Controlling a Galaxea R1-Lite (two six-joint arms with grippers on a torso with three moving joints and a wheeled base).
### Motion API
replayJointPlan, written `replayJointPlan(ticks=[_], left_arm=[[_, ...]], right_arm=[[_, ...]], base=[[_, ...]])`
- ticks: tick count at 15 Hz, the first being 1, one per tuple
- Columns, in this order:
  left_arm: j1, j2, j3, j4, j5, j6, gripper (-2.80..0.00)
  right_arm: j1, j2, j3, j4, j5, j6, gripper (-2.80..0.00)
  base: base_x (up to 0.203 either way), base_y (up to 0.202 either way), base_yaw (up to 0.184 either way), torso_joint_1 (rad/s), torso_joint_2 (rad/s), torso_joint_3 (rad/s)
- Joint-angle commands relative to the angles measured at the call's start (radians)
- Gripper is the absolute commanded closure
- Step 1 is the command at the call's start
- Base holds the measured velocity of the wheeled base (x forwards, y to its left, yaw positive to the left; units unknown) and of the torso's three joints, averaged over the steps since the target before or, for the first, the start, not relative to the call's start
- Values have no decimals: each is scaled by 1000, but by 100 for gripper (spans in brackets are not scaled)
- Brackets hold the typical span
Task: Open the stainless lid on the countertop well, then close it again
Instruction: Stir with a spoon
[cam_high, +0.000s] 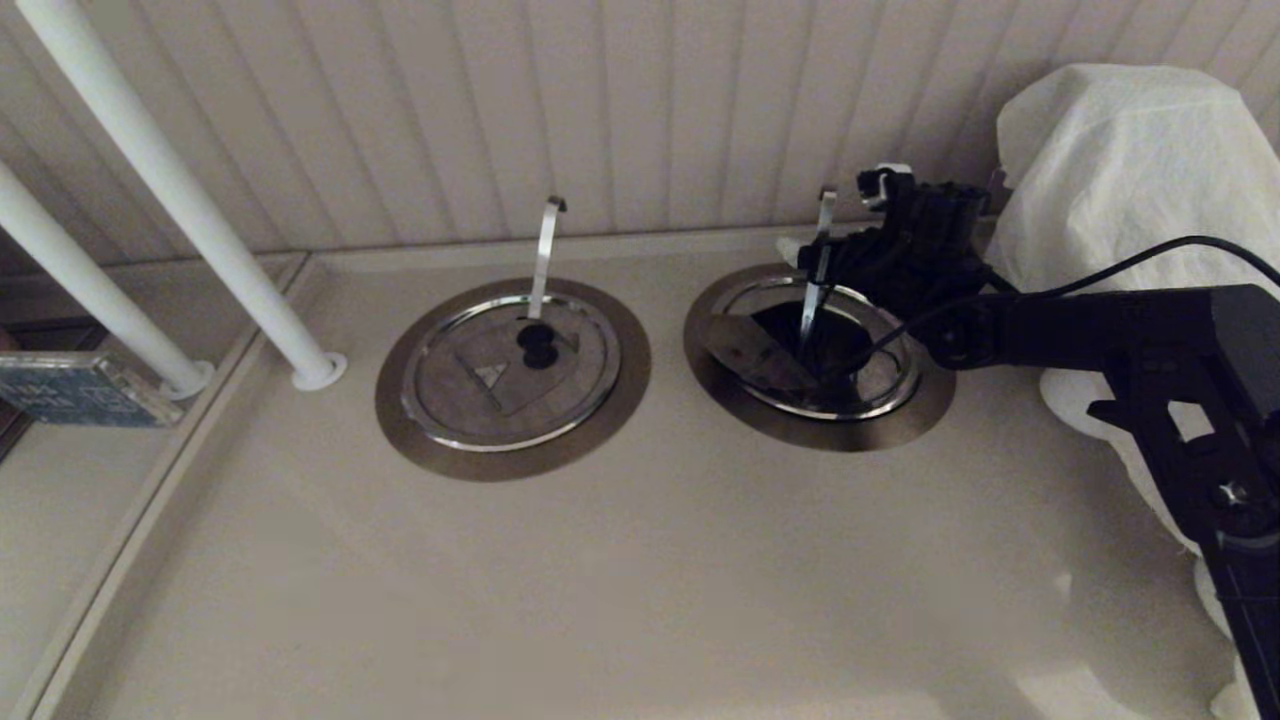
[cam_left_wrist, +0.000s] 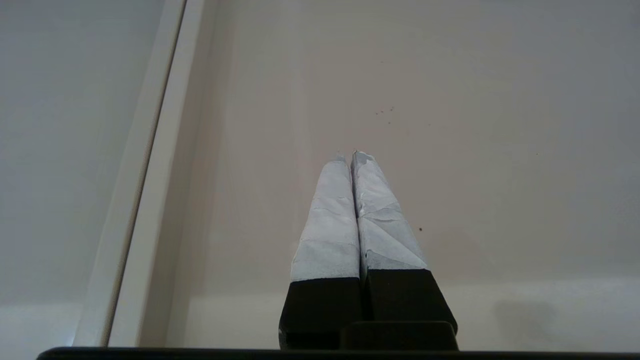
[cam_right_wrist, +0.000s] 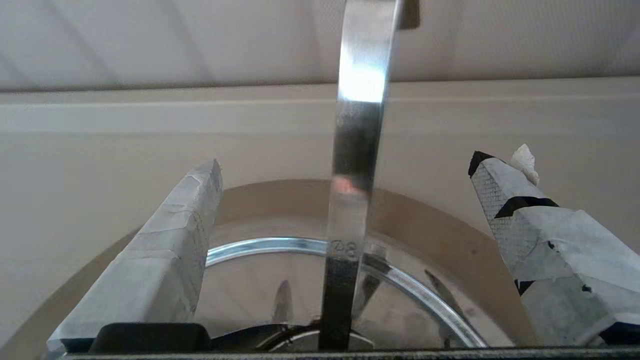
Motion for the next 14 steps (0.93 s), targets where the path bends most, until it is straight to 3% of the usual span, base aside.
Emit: replayJointPlan(ticks=[1,5,14], left_arm=[[0,0,1,1,1,-1,0],[0,0,1,1,1,-1,0],[0,0,1,1,0,-1,0]], right_arm=[[2,1,0,-3,0,0,-280],[2,1,0,-3,-1,0,-280],[3,72,-6,-72,10,-8,-280]], base=[[0,0,0,0,0,0],[-84,0,0,8,9,0],[0,0,0,0,0,0]])
